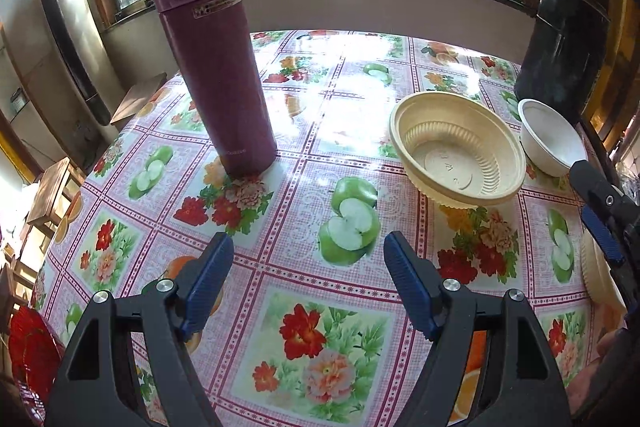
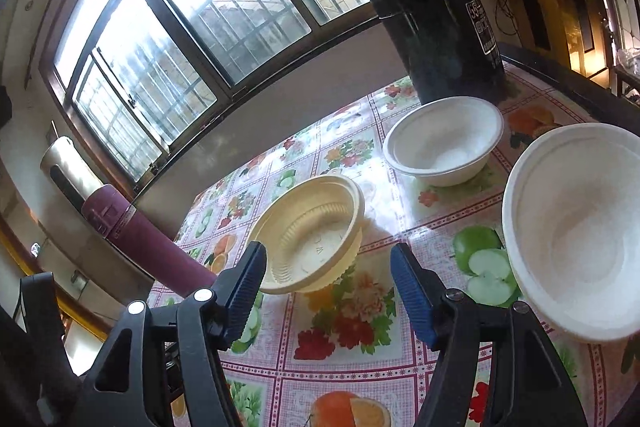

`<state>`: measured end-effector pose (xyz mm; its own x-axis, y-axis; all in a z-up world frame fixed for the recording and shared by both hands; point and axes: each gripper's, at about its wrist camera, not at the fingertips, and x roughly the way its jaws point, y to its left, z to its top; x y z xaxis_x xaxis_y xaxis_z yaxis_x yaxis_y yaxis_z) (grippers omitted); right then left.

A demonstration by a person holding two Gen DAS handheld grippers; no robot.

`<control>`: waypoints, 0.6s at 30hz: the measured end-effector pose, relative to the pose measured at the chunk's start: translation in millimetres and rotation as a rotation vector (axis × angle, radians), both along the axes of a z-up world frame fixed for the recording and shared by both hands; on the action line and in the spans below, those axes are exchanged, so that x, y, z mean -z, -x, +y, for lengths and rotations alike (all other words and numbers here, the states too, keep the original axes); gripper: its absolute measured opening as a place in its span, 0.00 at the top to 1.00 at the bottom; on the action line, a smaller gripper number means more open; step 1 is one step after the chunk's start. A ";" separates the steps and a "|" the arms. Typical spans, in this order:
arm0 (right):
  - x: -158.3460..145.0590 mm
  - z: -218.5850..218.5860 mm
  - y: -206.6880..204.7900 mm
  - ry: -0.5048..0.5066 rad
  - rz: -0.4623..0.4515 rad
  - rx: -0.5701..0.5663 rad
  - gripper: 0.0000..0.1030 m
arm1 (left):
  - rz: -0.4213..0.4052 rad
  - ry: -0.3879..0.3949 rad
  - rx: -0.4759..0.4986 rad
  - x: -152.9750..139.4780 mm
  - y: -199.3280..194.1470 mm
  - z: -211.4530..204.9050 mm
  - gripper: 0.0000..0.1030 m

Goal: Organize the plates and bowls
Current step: 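Move the left tool to the beige plastic plate and grasp its rim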

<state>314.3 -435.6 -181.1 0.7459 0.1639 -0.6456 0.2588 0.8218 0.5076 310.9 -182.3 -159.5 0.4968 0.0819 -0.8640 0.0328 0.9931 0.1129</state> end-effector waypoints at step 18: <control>27.0 -12.1 -47.5 0.004 0.032 0.005 0.33 | 0.000 0.085 0.042 29.0 -44.1 -26.0 0.24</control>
